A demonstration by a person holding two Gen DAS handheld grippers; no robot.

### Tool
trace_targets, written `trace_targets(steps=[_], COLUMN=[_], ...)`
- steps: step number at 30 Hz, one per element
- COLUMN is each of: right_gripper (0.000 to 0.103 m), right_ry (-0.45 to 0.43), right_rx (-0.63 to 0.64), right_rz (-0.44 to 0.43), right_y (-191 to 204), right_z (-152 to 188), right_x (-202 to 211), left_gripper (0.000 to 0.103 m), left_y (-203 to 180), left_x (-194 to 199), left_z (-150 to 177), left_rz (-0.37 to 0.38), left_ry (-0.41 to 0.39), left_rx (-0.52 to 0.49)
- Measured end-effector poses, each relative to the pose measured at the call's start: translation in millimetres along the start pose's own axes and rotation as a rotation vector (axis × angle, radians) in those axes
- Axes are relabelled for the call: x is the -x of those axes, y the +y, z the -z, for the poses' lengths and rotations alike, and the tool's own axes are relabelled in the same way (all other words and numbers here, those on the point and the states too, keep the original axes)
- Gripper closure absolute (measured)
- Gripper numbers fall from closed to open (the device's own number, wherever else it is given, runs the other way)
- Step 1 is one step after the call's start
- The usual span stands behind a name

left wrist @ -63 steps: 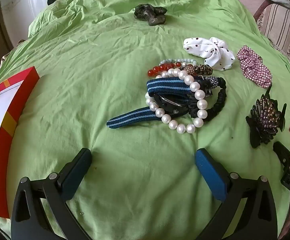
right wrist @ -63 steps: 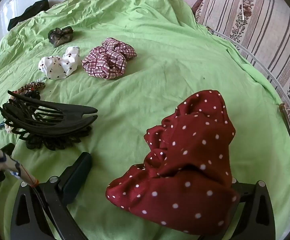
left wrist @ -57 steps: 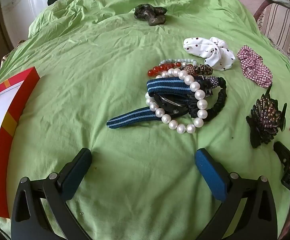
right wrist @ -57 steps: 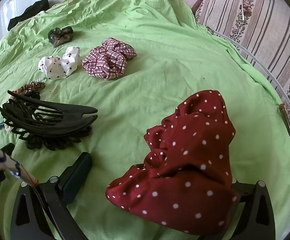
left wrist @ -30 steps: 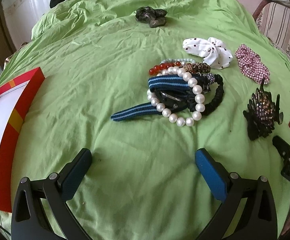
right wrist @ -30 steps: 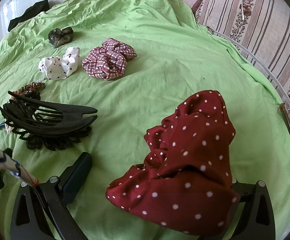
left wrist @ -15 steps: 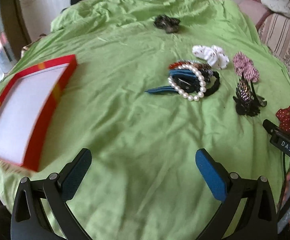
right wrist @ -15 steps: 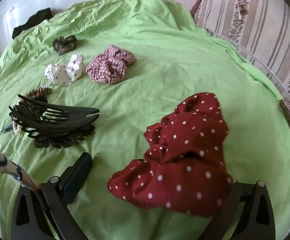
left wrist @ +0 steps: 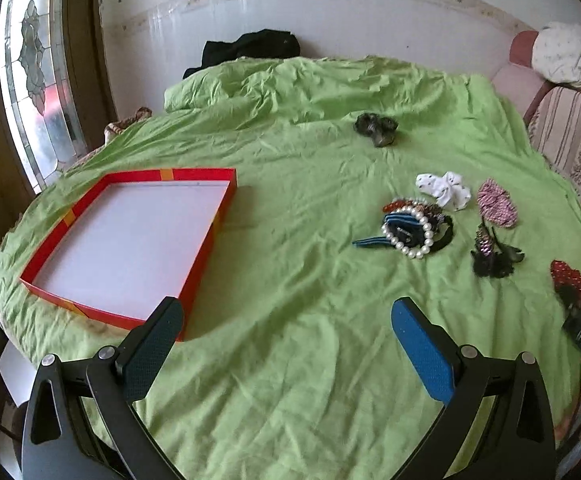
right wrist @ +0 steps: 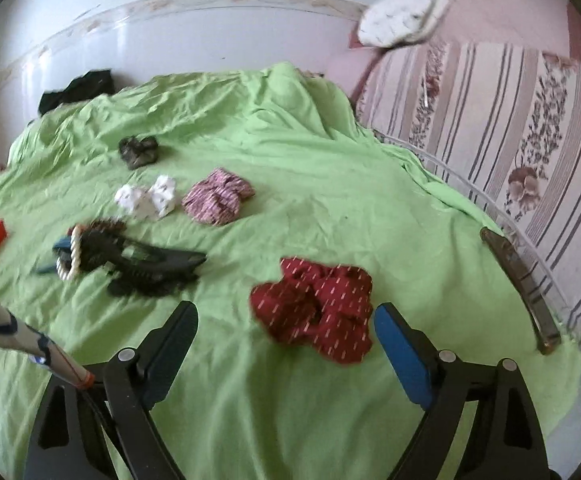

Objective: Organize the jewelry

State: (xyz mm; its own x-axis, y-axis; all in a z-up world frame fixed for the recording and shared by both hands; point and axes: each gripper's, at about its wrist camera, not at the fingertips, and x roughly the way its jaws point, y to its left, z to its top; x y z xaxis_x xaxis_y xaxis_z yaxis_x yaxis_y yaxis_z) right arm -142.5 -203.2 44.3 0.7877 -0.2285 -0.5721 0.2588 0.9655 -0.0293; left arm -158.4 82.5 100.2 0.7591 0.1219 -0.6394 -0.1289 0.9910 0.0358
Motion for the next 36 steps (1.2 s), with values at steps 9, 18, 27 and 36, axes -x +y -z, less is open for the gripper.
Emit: trace_targets(steps=[9, 18, 27, 36], right_gripper=[0.018, 0.018, 0.018, 0.018], right_ry=[0.067, 0.095, 0.124, 0.160], right_rx=[0.023, 0.024, 0.009, -0.024], right_rz=[-0.052, -0.041, -0.054, -0.071], right_y=[12.4, 15.2, 14.1, 9.8], right_z=[16.1, 24.7, 28.9, 30.6], right_x=[19.4, 16.0, 7.2, -1.7], left_gripper=[0.000, 0.000, 0.000, 0.000], left_y=[2.7, -0.8, -9.1, -18.2], left_x=[7.1, 1.4, -8.5, -18.0], left_z=[6.0, 19.9, 22.9, 26.4], left_rz=[0.073, 0.092, 0.111, 0.135], left_ry=[0.066, 0.113, 0.162, 0.204], left_rx=[0.014, -0.003, -0.019, -0.042])
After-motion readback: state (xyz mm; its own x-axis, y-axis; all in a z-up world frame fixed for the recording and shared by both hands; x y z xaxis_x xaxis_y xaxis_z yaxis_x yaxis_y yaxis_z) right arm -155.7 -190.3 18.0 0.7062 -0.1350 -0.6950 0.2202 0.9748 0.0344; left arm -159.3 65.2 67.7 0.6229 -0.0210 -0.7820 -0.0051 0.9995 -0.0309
